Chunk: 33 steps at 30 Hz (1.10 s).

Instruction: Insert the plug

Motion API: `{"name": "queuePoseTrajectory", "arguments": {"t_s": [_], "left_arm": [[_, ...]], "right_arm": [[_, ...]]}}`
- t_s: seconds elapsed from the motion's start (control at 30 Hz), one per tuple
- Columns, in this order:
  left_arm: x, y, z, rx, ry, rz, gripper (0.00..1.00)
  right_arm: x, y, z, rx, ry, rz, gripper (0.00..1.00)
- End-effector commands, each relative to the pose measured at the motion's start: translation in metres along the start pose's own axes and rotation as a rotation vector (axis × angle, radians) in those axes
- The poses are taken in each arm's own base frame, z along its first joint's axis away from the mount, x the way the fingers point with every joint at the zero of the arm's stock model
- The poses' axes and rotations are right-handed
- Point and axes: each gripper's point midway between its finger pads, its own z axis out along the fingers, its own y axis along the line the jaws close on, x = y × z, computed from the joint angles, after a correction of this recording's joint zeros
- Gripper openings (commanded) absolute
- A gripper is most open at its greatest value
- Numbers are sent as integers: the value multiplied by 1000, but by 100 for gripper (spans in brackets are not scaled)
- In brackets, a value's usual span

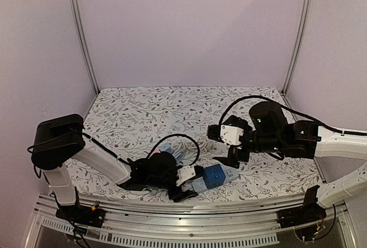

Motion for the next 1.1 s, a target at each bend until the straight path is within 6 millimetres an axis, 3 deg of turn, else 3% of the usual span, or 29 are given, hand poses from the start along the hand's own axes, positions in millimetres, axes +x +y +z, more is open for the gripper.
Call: {"name": "queuePoseTrajectory", "arguments": {"t_s": [0.0, 0.17, 0.3, 0.4, 0.5, 0.67, 0.8, 1.0, 1.07], "left_arm": [[-1, -7, 14, 2, 18, 4, 73], [-5, -10, 21, -1, 9, -4, 65], [-6, -8, 27, -16, 23, -10, 23], [-9, -8, 30, -11, 16, -10, 6], [-20, -4, 30, -31, -13, -29, 2], [-35, 20, 39, -149, -13, -86, 0], [-47, 37, 61, -223, -10, -172, 0], [-95, 60, 95, -303, -68, -301, 0], [-100, 61, 107, -307, -63, -329, 0]], "right_arm": [[-16, -27, -11, 142, -72, 146, 99], [-14, -33, -18, 197, -111, 233, 99], [-15, -51, -30, 296, -143, 335, 99], [-13, -70, -40, 399, -159, 469, 99], [-11, -85, -46, 479, -161, 559, 99], [1, -106, -52, 627, -145, 734, 99], [-1, -117, -60, 679, -167, 835, 99], [4, -126, -72, 756, -289, 968, 99], [7, -126, -79, 767, -307, 984, 99]]}}
